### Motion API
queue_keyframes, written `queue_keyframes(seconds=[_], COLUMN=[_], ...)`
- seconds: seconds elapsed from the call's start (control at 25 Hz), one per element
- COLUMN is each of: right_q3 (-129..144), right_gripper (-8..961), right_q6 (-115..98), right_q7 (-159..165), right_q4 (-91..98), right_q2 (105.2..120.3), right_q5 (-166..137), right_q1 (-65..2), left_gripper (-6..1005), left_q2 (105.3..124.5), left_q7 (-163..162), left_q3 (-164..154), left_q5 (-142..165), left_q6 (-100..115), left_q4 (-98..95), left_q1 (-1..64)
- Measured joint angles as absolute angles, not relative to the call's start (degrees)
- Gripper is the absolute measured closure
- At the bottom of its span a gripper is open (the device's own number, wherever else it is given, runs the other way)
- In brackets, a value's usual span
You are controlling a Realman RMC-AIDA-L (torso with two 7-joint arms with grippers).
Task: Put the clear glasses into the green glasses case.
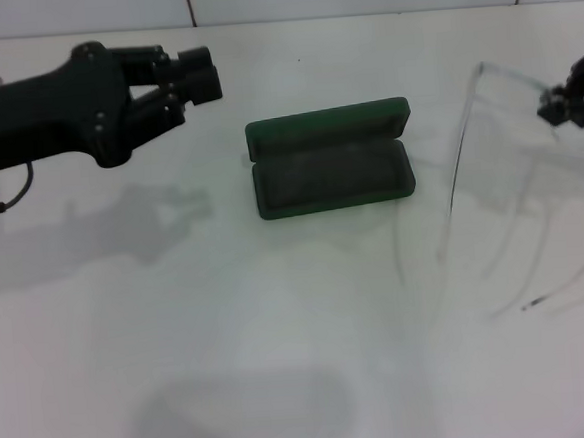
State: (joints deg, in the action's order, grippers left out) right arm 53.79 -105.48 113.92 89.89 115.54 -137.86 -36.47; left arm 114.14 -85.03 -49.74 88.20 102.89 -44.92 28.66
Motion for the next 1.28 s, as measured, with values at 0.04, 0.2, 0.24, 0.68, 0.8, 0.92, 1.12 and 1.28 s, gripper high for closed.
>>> queue_keyframes(seconds=[0.04, 0.2, 0.24, 0.68, 0.8, 0.92, 1.12, 1.28], right_q3=[52.66, 48.0, 47.22, 45.32, 45.38, 45.91, 48.15, 50.19], right_gripper=[871, 870, 870, 871, 871, 871, 871, 871], right_q6=[-105.48, -104.94, -104.67, -100.33, -100.32, -100.75, -100.95, -100.67], right_q7=[113.41, 109.16, 107.91, 91.58, 87.07, 84.21, 81.78, 79.37], right_q4=[90.53, 91.7, 91.27, 72.96, 67.01, 61.26, 56.33, 51.75], right_q2=[115.53, 115.77, 115.82, 115.28, 115.25, 115.24, 115.52, 115.53], right_q5=[-136.22, -126.67, -124.02, -101.69, -99.21, -98.26, -97.86, -96.75], right_q1=[-35.83, -32.31, -31.45, -28.58, -29.15, -30.54, -32.92, -35.51], left_gripper=[786, 794, 796, 818, 824, 830, 854, 874], left_q2=[114.05, 113.83, 113.8, 114.22, 114.36, 114.43, 114.5, 114.52], left_q7=[-85.04, -85.14, -85.15, -84.4, -84.35, -84.35, -84.7, -84.46], left_q3=[-49.74, -49.75, -49.75, -50.14, -50.22, -50.4, -53.58, -58.35], left_q5=[87.48, 85.45, 85.2, 83.92, 82.98, 82.66, 81.97, 81.28], left_q6=[103.77, 107.79, 108.71, 113.87, 114.0, 114.48, 116.19, 116.3], left_q4=[-44.92, -44.91, -44.91, -44.91, -44.91, -44.91, -44.9, -44.9], left_q1=[28.71, 30.18, 30.71, 33.42, 33.82, 34.34, 35.63, 36.21])
